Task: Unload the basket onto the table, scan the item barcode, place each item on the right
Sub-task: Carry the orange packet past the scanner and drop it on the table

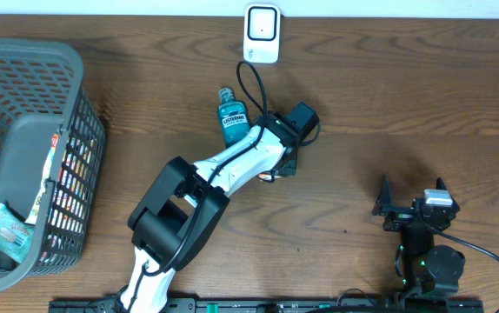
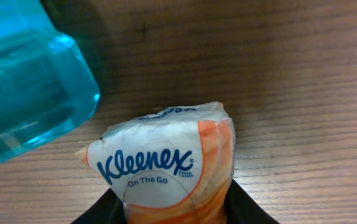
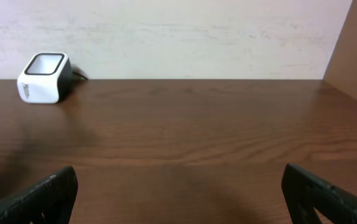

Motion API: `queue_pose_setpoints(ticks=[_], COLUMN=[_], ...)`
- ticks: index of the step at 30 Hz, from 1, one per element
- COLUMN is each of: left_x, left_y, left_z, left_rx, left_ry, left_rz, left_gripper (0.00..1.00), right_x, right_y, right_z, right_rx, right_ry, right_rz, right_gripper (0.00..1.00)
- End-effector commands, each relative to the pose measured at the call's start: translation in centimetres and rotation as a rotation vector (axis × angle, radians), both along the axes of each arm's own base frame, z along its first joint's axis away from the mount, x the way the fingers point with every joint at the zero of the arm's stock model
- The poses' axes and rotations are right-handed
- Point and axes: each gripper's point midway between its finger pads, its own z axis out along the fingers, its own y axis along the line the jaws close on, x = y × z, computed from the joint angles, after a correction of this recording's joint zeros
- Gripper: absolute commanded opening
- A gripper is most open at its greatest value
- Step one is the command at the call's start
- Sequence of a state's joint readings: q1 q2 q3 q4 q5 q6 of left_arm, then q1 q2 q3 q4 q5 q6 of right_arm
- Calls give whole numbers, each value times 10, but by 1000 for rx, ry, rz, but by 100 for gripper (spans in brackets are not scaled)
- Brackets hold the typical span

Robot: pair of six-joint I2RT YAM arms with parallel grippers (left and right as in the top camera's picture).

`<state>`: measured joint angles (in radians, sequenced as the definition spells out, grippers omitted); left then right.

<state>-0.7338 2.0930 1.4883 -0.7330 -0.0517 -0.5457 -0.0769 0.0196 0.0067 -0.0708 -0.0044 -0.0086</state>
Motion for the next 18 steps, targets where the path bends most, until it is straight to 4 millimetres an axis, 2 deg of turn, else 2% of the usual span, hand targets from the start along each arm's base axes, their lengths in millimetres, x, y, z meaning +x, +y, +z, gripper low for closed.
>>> queue_pose_setpoints(ticks=[1, 2, 3, 6, 10, 13, 15, 17, 18], left_x=[5, 5, 6, 10, 21, 29, 29, 24, 22], left_y=[1, 1, 2, 4, 25, 62, 95, 138, 156], left_z=[16, 24, 35, 78, 160, 228, 270, 313, 327], left_rx=[-8, -10, -14, -37, -69, -57, -45, -18, -4], left_ry=[-31, -34, -38, -82, -236, -420, -543, -673, -718], left_rz=[-9, -8, -9, -50, -95, -19, 56, 160, 206], left_gripper=[66, 87, 99, 98, 98, 98, 98, 98, 98], right_x=[0, 0, 0, 0, 0, 0, 0, 0, 0], right_y=[-1, -1, -1, -1, -1, -1, -1, -1, -1], right_z=[-2, -2, -2, -2, -2, -2, -2, -2, -2], right_rx=[-7, -7, -7, -7, -7, -7, -7, -7, -7], right_ry=[6, 6, 6, 6, 6, 6, 6, 6, 6], right_rz=[-4, -4, -4, -4, -4, -4, -4, -4, -4], right_gripper=[99, 99, 99, 99, 99, 99, 99, 99, 99])
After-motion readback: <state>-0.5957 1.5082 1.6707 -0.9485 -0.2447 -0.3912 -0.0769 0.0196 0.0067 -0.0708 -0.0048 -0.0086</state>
